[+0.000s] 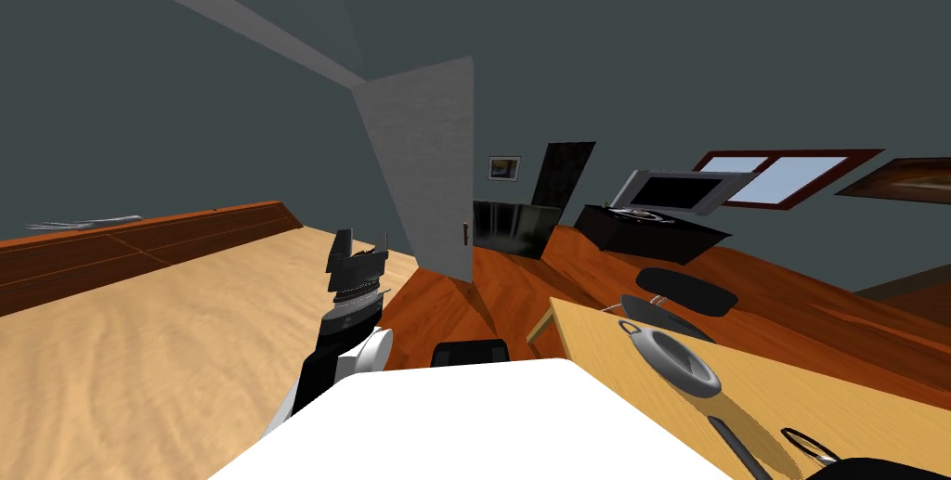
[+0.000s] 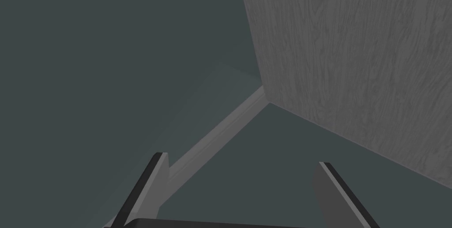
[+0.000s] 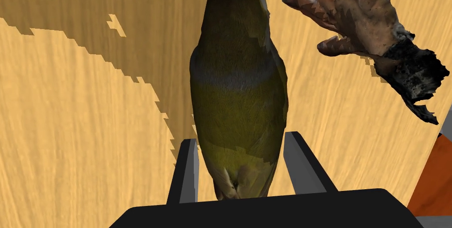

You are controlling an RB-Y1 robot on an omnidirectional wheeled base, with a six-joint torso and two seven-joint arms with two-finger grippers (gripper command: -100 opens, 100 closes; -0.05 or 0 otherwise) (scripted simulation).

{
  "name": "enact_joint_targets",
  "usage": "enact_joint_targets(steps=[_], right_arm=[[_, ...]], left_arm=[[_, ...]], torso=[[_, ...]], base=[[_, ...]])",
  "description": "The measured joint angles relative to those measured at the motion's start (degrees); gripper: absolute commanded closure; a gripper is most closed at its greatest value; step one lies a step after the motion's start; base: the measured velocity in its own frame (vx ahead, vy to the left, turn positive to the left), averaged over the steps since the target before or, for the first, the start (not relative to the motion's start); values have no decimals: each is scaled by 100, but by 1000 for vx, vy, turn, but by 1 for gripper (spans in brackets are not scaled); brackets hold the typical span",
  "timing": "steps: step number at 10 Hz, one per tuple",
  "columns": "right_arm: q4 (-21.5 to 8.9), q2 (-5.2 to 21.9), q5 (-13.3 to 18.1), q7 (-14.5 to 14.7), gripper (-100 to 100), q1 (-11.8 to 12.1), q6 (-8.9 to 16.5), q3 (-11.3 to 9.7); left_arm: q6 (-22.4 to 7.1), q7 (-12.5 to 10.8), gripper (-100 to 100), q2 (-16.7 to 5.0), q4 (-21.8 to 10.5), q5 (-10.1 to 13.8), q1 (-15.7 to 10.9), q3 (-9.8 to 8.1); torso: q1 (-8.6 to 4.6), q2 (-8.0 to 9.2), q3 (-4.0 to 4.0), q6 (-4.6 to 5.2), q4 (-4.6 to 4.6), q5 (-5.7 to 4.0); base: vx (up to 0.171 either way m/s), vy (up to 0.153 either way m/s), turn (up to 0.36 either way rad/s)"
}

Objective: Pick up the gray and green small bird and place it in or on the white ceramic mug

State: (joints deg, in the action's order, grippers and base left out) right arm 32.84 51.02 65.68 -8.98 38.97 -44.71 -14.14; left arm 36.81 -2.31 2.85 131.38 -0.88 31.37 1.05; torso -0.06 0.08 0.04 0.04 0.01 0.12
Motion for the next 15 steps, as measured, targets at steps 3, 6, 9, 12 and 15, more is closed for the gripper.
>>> enact_joint_targets(steps=[3,6,9,12,15], right_arm=[[-210,45,19,48,100,-35,-78,31],[-673,180,11,218,100,-77,-329,95],[-260,396,49,-46,100,304,-294,88],[-29,635,99,-142,100,475,-483,131],[-203,810,183,14,100,395,-840,185]], left_arm=[[0,0,0,0,0,0,1,0],[0,0,0,0,0,0,1,0],[0,0,0,0,0,0,0,0],[0,0,0,0,0,0,1,0],[0,0,0,-1,0,0,2,-1]], torso=[[10,-13,-8,9,-6,4],[20,-26,-17,10,-10,10],[13,-18,-12,2,-5,7],[1,-39,-24,-3,-10,3],[-14,-60,-34,-7,-12,-3]], base=[[39,31,-48],[66,43,-57],[67,9,-29],[87,-3,-26],[153,-42,-86]])
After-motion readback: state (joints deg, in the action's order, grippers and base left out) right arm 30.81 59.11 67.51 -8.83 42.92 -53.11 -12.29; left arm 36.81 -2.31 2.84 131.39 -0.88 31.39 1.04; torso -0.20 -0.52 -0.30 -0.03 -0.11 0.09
